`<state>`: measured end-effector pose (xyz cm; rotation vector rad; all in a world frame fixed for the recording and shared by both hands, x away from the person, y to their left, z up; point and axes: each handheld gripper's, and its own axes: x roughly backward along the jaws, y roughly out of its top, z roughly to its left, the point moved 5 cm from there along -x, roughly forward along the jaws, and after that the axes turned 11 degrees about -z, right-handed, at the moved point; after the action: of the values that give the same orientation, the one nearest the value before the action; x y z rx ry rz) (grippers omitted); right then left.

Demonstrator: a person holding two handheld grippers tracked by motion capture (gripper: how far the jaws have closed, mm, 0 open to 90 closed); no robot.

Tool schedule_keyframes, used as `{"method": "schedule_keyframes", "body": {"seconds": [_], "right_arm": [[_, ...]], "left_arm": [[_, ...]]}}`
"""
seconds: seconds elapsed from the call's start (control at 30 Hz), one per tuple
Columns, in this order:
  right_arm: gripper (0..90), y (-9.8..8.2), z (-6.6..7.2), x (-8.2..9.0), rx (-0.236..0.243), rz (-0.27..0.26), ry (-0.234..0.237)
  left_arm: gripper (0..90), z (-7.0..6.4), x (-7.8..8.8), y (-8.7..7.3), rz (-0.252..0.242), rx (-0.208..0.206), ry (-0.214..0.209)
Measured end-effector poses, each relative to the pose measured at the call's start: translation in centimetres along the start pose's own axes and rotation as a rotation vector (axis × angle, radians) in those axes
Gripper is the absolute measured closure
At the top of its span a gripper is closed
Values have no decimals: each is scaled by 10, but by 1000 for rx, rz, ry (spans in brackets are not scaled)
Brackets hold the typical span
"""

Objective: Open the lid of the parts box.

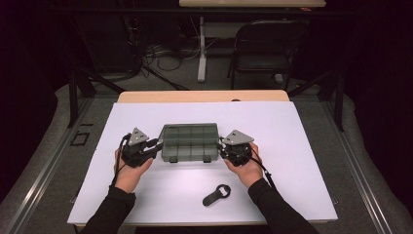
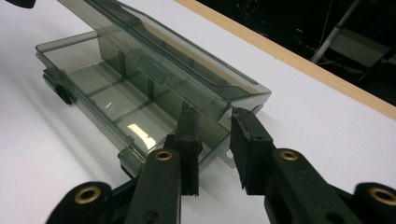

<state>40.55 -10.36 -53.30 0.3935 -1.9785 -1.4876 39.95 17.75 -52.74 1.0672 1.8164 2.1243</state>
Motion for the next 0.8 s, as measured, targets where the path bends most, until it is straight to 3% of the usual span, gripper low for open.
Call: {"method": "schedule_keyframes", "body": {"seconds": [0.17,0.4,0.8], "right_arm": [[742,10,-4,-2,-1,-1,-15],[755,19,-9,-4,4,0,-29],[768,39,-21,-13,-3,12,-56]], "left_arm": [[702,4,-1,11,-2,29,9],[705,6,-2,20,-5,31,22],[706,16,-9,42,-3,74,41]]}}
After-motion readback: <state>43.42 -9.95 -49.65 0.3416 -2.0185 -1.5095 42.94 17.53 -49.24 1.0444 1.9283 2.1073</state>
